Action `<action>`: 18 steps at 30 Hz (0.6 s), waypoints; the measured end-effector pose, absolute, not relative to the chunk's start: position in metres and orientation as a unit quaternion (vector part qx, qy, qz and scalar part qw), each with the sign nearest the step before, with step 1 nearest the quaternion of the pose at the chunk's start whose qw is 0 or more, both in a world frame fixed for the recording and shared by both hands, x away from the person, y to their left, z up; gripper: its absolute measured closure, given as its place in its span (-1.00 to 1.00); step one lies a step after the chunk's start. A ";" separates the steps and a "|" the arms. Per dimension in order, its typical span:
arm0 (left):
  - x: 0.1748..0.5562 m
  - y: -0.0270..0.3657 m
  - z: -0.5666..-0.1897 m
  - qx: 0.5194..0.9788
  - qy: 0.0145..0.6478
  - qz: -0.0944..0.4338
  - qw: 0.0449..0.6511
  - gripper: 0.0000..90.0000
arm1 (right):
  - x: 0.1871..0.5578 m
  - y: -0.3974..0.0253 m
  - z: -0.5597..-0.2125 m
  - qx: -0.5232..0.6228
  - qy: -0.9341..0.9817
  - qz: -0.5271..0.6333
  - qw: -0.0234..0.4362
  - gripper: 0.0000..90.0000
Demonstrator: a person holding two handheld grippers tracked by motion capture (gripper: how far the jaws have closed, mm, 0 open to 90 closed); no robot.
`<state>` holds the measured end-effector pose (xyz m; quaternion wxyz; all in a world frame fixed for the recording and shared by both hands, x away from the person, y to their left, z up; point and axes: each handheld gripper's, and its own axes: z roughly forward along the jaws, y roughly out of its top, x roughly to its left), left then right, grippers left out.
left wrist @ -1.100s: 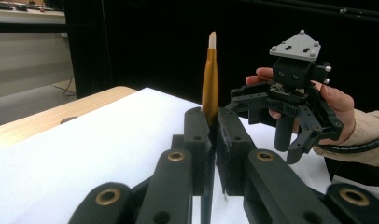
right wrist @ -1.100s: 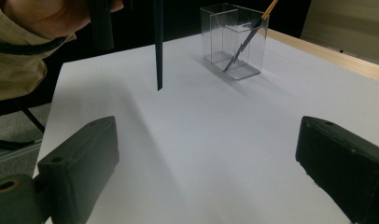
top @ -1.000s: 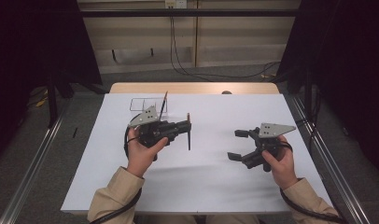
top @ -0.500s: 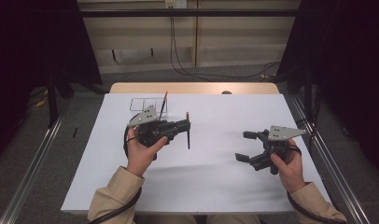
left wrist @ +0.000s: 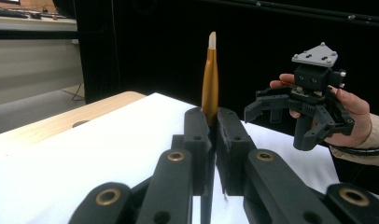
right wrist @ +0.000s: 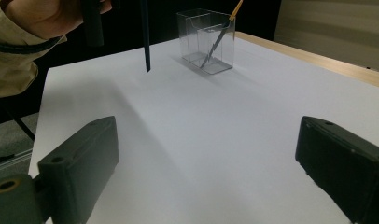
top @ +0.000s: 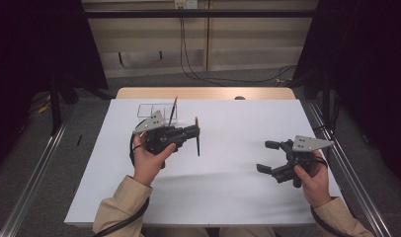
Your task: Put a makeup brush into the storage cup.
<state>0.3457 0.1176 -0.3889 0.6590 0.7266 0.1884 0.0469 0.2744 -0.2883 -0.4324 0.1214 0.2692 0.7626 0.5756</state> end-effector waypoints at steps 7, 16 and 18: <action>0.346 0.116 -0.389 0.725 0.188 0.048 0.661 0.86 | 0.271 -0.299 -0.433 0.280 0.758 0.575 0.127 -0.88; 0.347 0.117 -0.391 0.725 0.190 0.050 0.660 0.86 | 0.264 -0.309 -0.433 0.287 0.756 0.572 0.137 -0.88; 0.347 0.117 -0.391 0.725 0.190 0.051 0.660 0.86 | 0.262 -0.312 -0.434 0.290 0.756 0.570 0.138 -0.88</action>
